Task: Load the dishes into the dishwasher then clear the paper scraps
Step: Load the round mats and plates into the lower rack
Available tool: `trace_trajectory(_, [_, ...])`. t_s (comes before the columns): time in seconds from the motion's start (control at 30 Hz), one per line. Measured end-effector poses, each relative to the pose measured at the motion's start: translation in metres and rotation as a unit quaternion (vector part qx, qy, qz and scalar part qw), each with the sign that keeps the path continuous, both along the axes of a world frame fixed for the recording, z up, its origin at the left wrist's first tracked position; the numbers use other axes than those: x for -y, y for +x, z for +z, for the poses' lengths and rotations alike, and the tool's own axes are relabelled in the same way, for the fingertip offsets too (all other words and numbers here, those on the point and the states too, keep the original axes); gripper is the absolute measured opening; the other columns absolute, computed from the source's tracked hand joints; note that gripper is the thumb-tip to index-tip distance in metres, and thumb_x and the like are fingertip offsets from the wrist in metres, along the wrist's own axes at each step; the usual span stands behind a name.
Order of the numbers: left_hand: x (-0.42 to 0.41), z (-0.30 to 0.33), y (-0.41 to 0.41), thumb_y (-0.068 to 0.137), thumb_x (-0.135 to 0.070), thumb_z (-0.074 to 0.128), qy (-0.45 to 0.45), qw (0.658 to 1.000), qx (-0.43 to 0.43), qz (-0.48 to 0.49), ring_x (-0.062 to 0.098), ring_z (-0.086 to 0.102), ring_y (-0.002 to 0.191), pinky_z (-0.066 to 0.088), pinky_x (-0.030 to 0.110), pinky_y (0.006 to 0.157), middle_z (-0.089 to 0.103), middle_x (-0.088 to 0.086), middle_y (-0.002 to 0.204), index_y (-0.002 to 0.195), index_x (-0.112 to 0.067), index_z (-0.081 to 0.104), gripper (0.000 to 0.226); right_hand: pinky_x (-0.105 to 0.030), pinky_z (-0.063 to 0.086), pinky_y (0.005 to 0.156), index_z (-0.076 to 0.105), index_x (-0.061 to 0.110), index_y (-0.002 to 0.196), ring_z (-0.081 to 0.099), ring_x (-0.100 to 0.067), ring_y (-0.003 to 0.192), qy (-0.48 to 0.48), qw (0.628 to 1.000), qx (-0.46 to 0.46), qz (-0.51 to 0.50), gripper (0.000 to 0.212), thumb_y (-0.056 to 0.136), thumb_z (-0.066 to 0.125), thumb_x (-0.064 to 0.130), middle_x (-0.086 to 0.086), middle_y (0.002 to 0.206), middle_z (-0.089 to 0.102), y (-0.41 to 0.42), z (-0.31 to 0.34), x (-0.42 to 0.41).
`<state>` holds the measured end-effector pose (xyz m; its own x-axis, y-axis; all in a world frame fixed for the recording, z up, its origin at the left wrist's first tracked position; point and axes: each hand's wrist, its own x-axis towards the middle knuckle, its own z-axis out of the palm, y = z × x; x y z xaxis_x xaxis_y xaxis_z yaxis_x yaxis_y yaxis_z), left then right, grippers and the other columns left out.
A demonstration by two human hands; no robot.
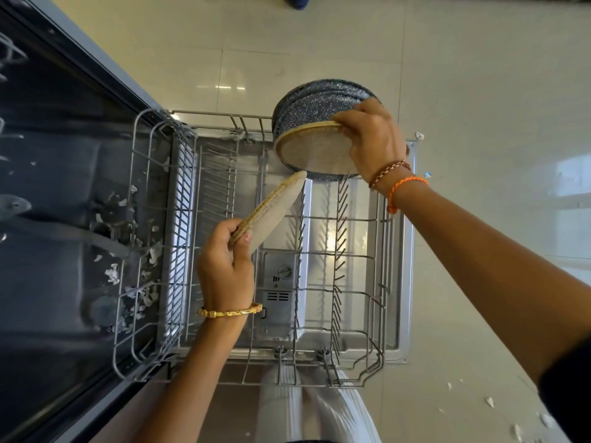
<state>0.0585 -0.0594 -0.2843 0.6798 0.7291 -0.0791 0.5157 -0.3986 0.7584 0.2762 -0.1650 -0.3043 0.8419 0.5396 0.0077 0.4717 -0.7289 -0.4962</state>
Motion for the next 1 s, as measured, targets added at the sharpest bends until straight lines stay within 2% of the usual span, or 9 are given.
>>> trace_trajectory(0.13, [0.001, 0.0, -0.001, 0.084, -0.006, 0.05, 0.003, 1.0, 0.011, -0.009, 0.017, 0.053, 0.072, 0.039, 0.0, 0.059, 0.058, 0.005, 0.083, 0.098, 0.008, 0.062, 0.023, -0.029, 0.038, 0.079, 0.064, 0.011, 0.112, 0.052, -0.034, 0.102, 0.025, 0.998, 0.027, -0.044, 0.035, 0.085, 0.048, -0.004, -0.016, 0.111, 0.056, -0.002, -0.002, 0.007])
trace_trajectory(0.2, [0.002, -0.001, 0.001, 0.084, -0.006, 0.05, 0.002, 1.0, 0.012, -0.013, 0.017, 0.053, 0.07, 0.039, 0.0, 0.058, 0.058, 0.004, 0.081, 0.097, 0.007, 0.063, 0.023, -0.034, 0.041, 0.09, 0.058, 0.013, 0.12, 0.051, -0.035, 0.11, -0.01, 0.999, 0.027, -0.025, 0.044, 0.082, 0.047, -0.008, -0.013, 0.122, 0.056, -0.003, -0.005, 0.011])
trace_trajectory(0.3, [0.003, -0.003, 0.002, 0.083, -0.006, 0.05, 0.01, 1.0, 0.018, -0.021, 0.016, 0.053, 0.068, 0.039, 0.0, 0.058, 0.058, 0.004, 0.081, 0.096, 0.007, 0.063, 0.023, -0.043, 0.032, 0.11, 0.037, 0.018, 0.14, 0.034, -0.03, 0.134, -0.152, 0.984, -0.08, 0.056, 0.059, 0.086, 0.05, -0.001, -0.006, 0.152, 0.028, -0.007, -0.009, 0.016])
trace_trajectory(0.4, [0.003, -0.003, 0.003, 0.084, -0.008, 0.049, 0.002, 0.999, 0.03, -0.031, 0.005, 0.051, 0.063, 0.04, 0.003, 0.056, 0.058, 0.004, 0.079, 0.096, 0.005, 0.063, 0.023, -0.044, 0.029, 0.111, 0.023, 0.02, 0.146, 0.023, -0.029, 0.139, -0.205, 0.967, -0.131, 0.076, 0.068, 0.087, 0.054, 0.005, -0.001, 0.157, 0.004, -0.016, -0.014, 0.017])
trace_trajectory(0.6, [-0.005, -0.004, 0.011, 0.084, -0.034, 0.046, -0.051, 0.994, 0.085, -0.054, -0.011, 0.052, 0.064, 0.039, 0.011, 0.053, 0.054, -0.015, 0.073, 0.1, -0.008, 0.061, 0.034, -0.036, 0.032, 0.108, 0.036, 0.018, 0.14, 0.039, -0.027, 0.129, -0.041, 0.981, -0.187, 0.038, 0.068, 0.08, 0.065, 0.006, -0.008, 0.141, 0.041, -0.03, -0.016, 0.027])
trace_trajectory(0.67, [-0.006, -0.003, 0.02, 0.084, -0.03, 0.049, -0.077, 0.989, 0.104, -0.068, -0.012, 0.054, 0.071, 0.042, 0.009, 0.061, 0.055, -0.016, 0.08, 0.102, -0.013, 0.057, 0.025, -0.034, 0.034, 0.105, 0.035, 0.016, 0.14, 0.045, -0.023, 0.123, 0.03, 0.974, -0.217, 0.048, 0.068, 0.08, 0.067, 0.01, -0.01, 0.137, 0.046, -0.038, -0.014, 0.031])
trace_trajectory(0.77, [-0.007, -0.005, 0.039, 0.087, -0.019, 0.052, -0.074, 0.986, 0.109, -0.104, -0.014, 0.054, 0.079, 0.044, 0.004, 0.071, 0.057, -0.013, 0.089, 0.108, -0.013, 0.055, 0.023, -0.03, 0.045, 0.092, 0.053, 0.012, 0.126, 0.051, -0.014, 0.099, 0.132, 0.973, -0.176, -0.067, 0.046, 0.083, 0.065, 0.011, -0.011, 0.121, 0.055, -0.034, -0.009, 0.04])
trace_trajectory(0.9, [-0.014, -0.011, 0.072, 0.087, -0.009, 0.052, -0.038, 0.989, 0.092, -0.109, -0.001, 0.053, 0.086, 0.042, 0.002, 0.077, 0.057, -0.002, 0.096, 0.11, -0.001, 0.061, 0.026, -0.032, 0.045, 0.076, 0.064, 0.006, 0.107, 0.055, -0.022, 0.089, 0.074, 0.993, -0.056, -0.079, 0.024, 0.087, 0.059, 0.018, -0.015, 0.108, 0.057, -0.023, -0.008, 0.059])
trace_trajectory(1.0, [-0.019, -0.015, 0.095, 0.083, -0.009, 0.052, -0.03, 0.987, 0.102, -0.124, -0.004, 0.051, 0.082, 0.045, 0.01, 0.077, 0.058, -0.001, 0.093, 0.104, 0.001, 0.063, 0.026, -0.032, 0.042, 0.064, 0.064, 0.007, 0.099, 0.056, -0.03, 0.09, 0.08, 0.99, 0.001, -0.114, 0.02, 0.089, 0.054, 0.021, -0.012, 0.102, 0.06, -0.024, -0.01, 0.068])
